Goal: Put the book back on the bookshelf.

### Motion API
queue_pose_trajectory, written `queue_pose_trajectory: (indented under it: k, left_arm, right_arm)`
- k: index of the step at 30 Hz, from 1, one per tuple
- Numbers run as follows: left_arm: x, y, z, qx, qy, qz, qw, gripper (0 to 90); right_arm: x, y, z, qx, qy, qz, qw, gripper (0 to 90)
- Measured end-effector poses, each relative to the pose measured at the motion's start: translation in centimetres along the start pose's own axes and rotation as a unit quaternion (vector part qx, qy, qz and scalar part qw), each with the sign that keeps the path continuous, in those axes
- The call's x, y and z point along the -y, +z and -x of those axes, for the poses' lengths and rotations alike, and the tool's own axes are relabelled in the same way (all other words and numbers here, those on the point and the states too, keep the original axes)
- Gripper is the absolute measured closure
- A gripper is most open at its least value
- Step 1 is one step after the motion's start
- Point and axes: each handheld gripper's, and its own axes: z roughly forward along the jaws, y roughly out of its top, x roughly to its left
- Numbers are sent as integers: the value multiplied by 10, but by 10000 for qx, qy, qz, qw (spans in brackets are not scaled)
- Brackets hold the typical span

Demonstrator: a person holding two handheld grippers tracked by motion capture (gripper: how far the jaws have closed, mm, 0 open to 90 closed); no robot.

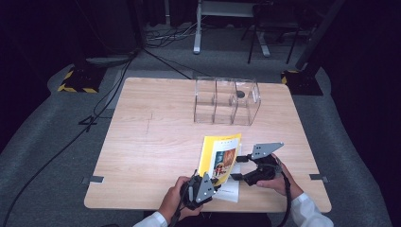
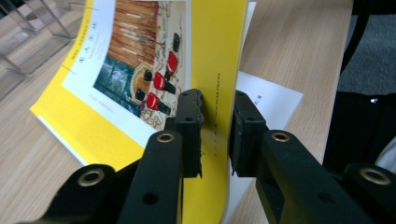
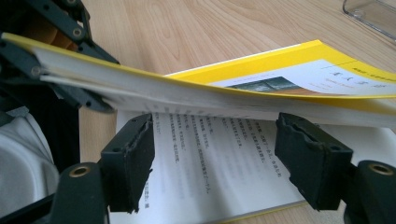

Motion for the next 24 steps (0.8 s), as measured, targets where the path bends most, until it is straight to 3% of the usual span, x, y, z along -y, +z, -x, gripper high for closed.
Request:
queue_pose_trajectory:
  k: [2, 5, 8, 12, 14, 17, 19, 21, 24]
  left_arm:
    - [1, -1, -2, 9, 17, 15, 10000, 781]
    - [8, -6, -10, 80, -129, -3, 9999, 813]
    - [16, -13, -18, 164, -240, 48, 9996, 832]
    - [25, -22, -29, 317, -285, 76, 9991, 836]
    - [28, -25, -34, 448, -316, 56, 9985, 836]
    - [31, -28, -39, 551, -225, 29, 9982, 834]
    - [34, -30, -42, 622, -223, 20, 9978, 833]
    - [36, -32, -44, 649, -232, 29, 9976, 832]
    - [43, -41, -53, 745, -266, 68, 9968, 832]
  right_arm:
    - [0, 0, 0, -21, -5, -39, 10000, 294]
    - [1, 0, -3, 8, -221, -148, 9996, 286]
    - [1, -7, -7, -130, -433, -158, 9989, 292]
    - [-6, -14, -16, 50, -699, 13, 9975, 292]
    - [-14, -14, -25, 151, -1013, 196, 9945, 291]
    - [-24, -6, -32, 108, -1362, 278, 9902, 281]
    - [-29, 6, -32, 64, -1520, 158, 9882, 272]
    - [-30, 10, -31, 19, -1535, 116, 9881, 273]
    - [-30, 30, -25, 12, -1668, -243, 9857, 300]
